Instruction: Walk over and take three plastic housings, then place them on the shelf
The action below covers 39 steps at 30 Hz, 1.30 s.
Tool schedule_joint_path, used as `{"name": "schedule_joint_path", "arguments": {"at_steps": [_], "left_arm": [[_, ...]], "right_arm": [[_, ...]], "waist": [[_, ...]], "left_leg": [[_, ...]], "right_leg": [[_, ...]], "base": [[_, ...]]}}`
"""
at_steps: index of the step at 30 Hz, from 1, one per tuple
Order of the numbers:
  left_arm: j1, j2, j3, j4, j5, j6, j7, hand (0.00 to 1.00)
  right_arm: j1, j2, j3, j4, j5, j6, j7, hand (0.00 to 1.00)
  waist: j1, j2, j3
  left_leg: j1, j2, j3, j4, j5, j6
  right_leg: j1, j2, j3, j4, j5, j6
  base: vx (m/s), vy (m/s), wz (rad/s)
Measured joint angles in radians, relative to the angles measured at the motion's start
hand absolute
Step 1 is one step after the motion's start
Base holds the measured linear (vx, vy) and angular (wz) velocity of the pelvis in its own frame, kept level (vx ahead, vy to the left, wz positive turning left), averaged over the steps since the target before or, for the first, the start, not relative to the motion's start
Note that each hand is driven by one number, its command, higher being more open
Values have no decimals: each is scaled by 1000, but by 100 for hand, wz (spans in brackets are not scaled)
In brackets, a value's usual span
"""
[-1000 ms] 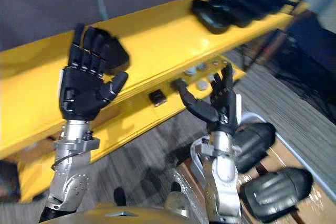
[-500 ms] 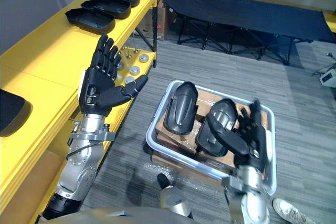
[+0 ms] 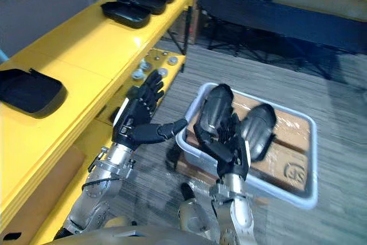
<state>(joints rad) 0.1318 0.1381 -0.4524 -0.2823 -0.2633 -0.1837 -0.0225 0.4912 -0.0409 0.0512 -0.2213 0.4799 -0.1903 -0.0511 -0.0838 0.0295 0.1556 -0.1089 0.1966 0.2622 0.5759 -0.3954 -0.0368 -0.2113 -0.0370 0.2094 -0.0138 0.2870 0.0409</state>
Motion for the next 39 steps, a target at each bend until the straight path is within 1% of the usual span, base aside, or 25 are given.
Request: {"name": "schedule_joint_path", "arguments": {"at_steps": [1,2,4,6,8,9,10,11,12,13,14,15,17,19,20,22,24,25,26,27,29,31,33,35,39], "left_arm": [[-11,-2,1,4,5,18,-4,100],[-11,3,4,12,7,28,-7,100],[-22,22,7,41,14,31,-29,100],[-24,33,19,79,27,31,-48,100],[-18,40,38,100,22,34,-58,100],[-13,44,42,105,6,34,-64,100],[-14,47,41,112,-5,35,-68,100],[-15,45,29,131,-8,41,-71,100],[-15,49,0,134,-8,50,-71,100],[-17,54,-14,133,-8,51,-73,100],[-22,57,-31,133,-13,53,-72,100],[-27,54,-43,134,-36,57,-58,100],[-28,32,-44,137,-50,62,-21,100],[-36,11,-41,169,-66,61,35,100],[-47,2,-33,213,-82,61,70,100],[-42,-7,11,262,-47,60,116,100],[-41,-10,71,314,-2,61,162,100],[-35,-6,100,332,6,61,198,100],[-11,1,139,331,25,60,234,100],[0,4,159,333,40,60,247,100],[25,34,224,340,63,60,261,100],[6,81,265,351,116,60,261,100],[-39,92,263,375,137,62,258,100],[-83,92,260,406,157,63,260,100],[-116,61,255,461,152,64,231,100]], "right_arm": [[-4,-3,6,15,0,-13,31,100],[-10,-11,18,24,-1,-22,52,100],[-35,-25,47,54,-4,-54,63,100],[-106,-35,94,124,-5,-67,42,100],[-163,-35,129,196,-11,-71,4,100],[-184,-34,144,234,-45,-71,-26,100],[-191,-35,148,249,-56,-71,-37,100],[-197,-50,147,263,-76,-70,-60,100],[-191,-66,141,262,-80,-70,-78,100],[-185,-71,135,259,-80,-70,-84,100],[-168,-75,117,253,-80,-70,-87,100],[-155,-79,98,253,-80,-70,-88,100],[-150,-95,54,253,-80,-70,-88,100],[-150,-119,-4,253,-80,-70,-88,100],[-151,-132,-43,254,-78,-70,-84,100],[-157,-143,-89,258,-71,-76,-83,100],[-188,-156,-127,287,-73,-79,-85,100],[-222,-168,-157,333,-72,-81,-87,100],[-264,-172,-179,388,-65,-80,-87,100],[-282,-172,-188,407,-67,-80,-88,100],[-354,-185,-225,456,-76,-78,-106,100],[-533,-244,-274,572,-71,-78,-129,100],[-660,-304,-301,646,-65,-77,-155,100],[-786,-378,-305,702,-30,-77,-162,100],[-1009,-535,-282,784,-24,-75,-178,100]], "waist": [[1,-12,13],[2,3,17],[-3,-4,13],[12,-7,11],[40,-18,6],[56,-34,-3],[54,-35,-5],[61,-12,-14],[53,17,-32],[44,20,-34],[24,8,-30],[9,-4,-29],[-7,0,-16],[-8,6,-1],[-15,16,8],[-18,17,15],[-16,27,33],[-12,40,40],[7,36,43],[12,33,47],[30,14,85],[44,-23,133],[56,-29,172],[59,-17,211],[78,28,257]], "left_leg": [[14,13,54,-33,28,9],[16,26,90,-75,64,11],[13,29,106,-157,136,6],[12,44,120,-242,200,-11],[11,60,137,-287,242,-41],[10,61,141,-309,268,-70],[7,65,137,-319,280,-93],[8,75,91,-375,320,-118],[21,96,55,-422,360,-125],[28,111,53,-432,371,-135],[46,129,55,-440,379,-153],[48,148,54,-435,382,-159],[42,173,38,-414,389,-152],[37,174,23,-377,398,-135],[29,170,9,-355,398,-108],[25,148,4,-353,403,-82],[16,125,-28,-375,382,-80],[18,104,-62,-402,353,-101],[18,79,-74,-423,356,-139],[16,71,-70,-425,358,-142],[8,47,-58,-415,358,-141],[-68,36,-63,-361,354,-138],[-115,32,-82,-335,354,-134],[-150,26,-107,-323,361,-129],[-203,22,-130,-322,379,-123]], "right_leg": [[-14,-17,-146,102,-72,-16],[-32,-37,-218,237,-171,-12],[-37,-97,-264,407,-298,-15],[15,-174,-302,472,-342,-26],[59,-248,-327,460,-338,-33],[83,-288,-327,420,-301,-31],[98,-265,-314,395,-318,-2],[76,-223,-334,389,-324,-2],[70,-182,-332,372,-332,10],[80,-166,-337,359,-344,27],[106,-150,-349,338,-383,86],[112,-137,-364,333,-417,120],[112,-113,-373,334,-436,98],[118,-115,-375,342,-450,84],[130,-120,-385,341,-452,82],[130,-140,-396,337,-472,83],[118,-148,-393,317,-470,89],[101,-153,-382,312,-459,100],[76,-160,-353,300,-437,109],[72,-165,-341,286,-423,114],[88,-183,-322,212,-356,131],[93,-189,-326,87,-257,137],[93,-191,-341,39,-216,138],[88,-191,-359,15,-192,137],[55,-187,-374,-6,-162,135]], "base": [[-275,59,-126],[-238,57,-112],[-143,-20,-48],[-120,-201,-39],[-134,-393,-53],[-91,-394,-38],[-67,-388,-43],[-26,-319,-47],[-3,-298,-49],[29,-290,-37],[19,-301,-24],[1,-301,-24],[-21,-231,-21],[-51,-144,-10],[-61,-91,8],[-105,-21,9],[-156,56,-1],[-155,164,-28],[-135,179,-39],[-102,174,-44],[-99,174,-24],[-139,159,-9],[-120,74,15],[-113,42,27],[-75,10,9]]}}
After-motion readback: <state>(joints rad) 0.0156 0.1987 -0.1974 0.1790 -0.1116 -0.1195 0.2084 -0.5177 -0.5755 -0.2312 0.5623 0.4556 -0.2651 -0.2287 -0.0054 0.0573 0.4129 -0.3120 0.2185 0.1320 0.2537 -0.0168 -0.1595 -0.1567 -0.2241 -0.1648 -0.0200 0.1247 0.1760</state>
